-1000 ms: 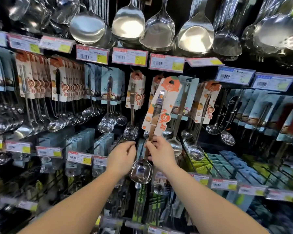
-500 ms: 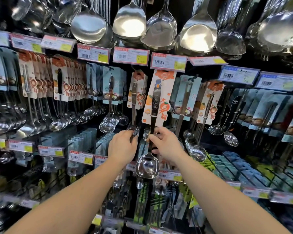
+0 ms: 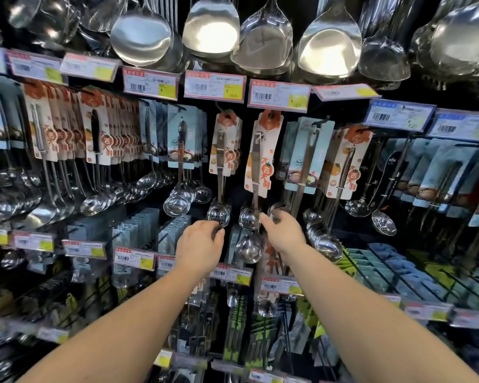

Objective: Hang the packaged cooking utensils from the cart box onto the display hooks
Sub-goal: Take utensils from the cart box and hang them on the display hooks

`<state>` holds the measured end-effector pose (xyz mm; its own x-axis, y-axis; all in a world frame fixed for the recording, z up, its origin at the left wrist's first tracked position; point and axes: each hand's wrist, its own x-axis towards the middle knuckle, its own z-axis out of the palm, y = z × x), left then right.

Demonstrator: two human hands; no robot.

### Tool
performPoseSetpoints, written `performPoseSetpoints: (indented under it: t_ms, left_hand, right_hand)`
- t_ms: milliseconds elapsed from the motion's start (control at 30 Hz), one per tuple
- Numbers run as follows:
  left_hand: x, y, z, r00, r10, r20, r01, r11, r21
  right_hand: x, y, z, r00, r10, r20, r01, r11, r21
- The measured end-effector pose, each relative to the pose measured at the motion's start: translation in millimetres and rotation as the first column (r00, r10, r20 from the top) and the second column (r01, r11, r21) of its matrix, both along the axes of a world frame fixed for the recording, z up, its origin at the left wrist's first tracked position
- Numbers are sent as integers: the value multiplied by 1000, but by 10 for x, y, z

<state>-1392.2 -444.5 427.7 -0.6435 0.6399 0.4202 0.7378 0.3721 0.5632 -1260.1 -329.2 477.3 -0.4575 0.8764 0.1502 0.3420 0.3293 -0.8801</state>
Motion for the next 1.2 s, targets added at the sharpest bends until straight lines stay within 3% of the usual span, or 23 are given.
performPoseSetpoints:
  t_ms: [267, 467, 833, 1200]
  left_hand:
    - [149, 122, -89, 990, -115, -79, 115, 993, 5]
    - [984, 503, -155, 933, -330, -144, 334, 943, 2]
    - [4055, 1203, -158, 692, -668, -273, 641, 743, -194]
    - [7407, 1719, -354, 367, -913, -179, 841, 408, -356]
  right_hand:
    - [305, -102, -363, 987, -154, -40, 150, 984, -97]
    - [1133, -159, -548, 954, -293, 62, 296, 954, -42]
    - [4152, -57, -600, 801, -557, 219, 544, 830, 121]
    - [7421, 3, -782, 482, -816, 317, 836, 537, 112]
